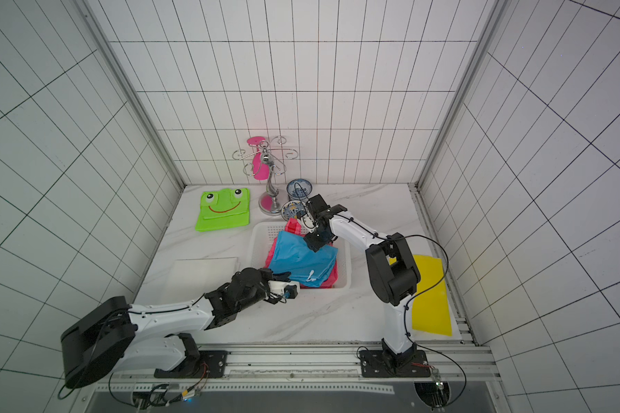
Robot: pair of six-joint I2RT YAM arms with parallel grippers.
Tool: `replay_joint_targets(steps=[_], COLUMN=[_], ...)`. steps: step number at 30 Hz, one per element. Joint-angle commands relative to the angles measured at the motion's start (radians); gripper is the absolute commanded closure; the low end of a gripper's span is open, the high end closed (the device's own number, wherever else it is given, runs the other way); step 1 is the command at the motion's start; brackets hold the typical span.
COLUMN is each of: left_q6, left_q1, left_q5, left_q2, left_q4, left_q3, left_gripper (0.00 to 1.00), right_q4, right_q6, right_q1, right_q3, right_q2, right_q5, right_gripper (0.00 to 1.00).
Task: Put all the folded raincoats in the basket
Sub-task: Place the raincoat in the basket.
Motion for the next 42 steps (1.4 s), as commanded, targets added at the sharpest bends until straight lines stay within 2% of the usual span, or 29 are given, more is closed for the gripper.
replay_joint_targets(steps=[1, 6, 11, 12, 18, 21, 28, 32, 39, 42], left_q6=[-0.009, -0.02, -0.022, -0.023, -0.013, -0.008, 0.0, 0.007, 0.002, -0.014], left_q1=[-0.006, -0.007, -0.007, -0.007, -0.006, -0.006, -0.007, -0.008, -0.01, -0.012], left_q5=[0.02, 0.029, 0.028, 0.028, 0.018, 0.018, 0.077, 0.08, 0.058, 0.075], left_q2=[0.023, 0.022, 0.025, 0.026, 0.026, 0.006, -0.068, -0.071, -0.081, -0.076], left_q4=[-0.067, -0.075, -0.076, -0.076, -0.082, -0.123, -0.284, -0.325, -0.403, -0.46], left_q3=[-0.019, -0.014, -0.015, -0.013, -0.01, 0.007, 0.068, 0.083, 0.132, 0.175], left_gripper=[1.0, 1.0, 1.0, 1.0, 1.0, 1.0, 1.0, 1.0, 1.0, 1.0], right_q4=[-0.051, -0.036, -0.035, -0.042, -0.064, -0.061, -0.068, -0.042, -0.024, 0.042], right_q6=[-0.029, -0.014, -0.023, -0.022, -0.049, -0.069, -0.109, -0.139, -0.213, -0.276], right_q1=[-0.003, -0.003, -0.001, 0.001, 0.005, 0.004, 0.021, 0.023, 0.039, 0.061], right_q3=[0.053, 0.025, 0.015, 0.02, 0.044, 0.055, 0.093, 0.074, 0.066, 0.051], right_q2=[-0.012, -0.001, 0.029, 0.042, 0.059, 0.04, -0.036, -0.084, -0.106, -0.104], right_q5=[0.056, 0.111, 0.021, 0.007, -0.097, -0.093, -0.028, -0.039, -0.05, -0.048], right_gripper=[0.45, 0.42, 0.46, 0.48, 0.84, 0.94, 0.95, 1.0, 1.0, 1.0])
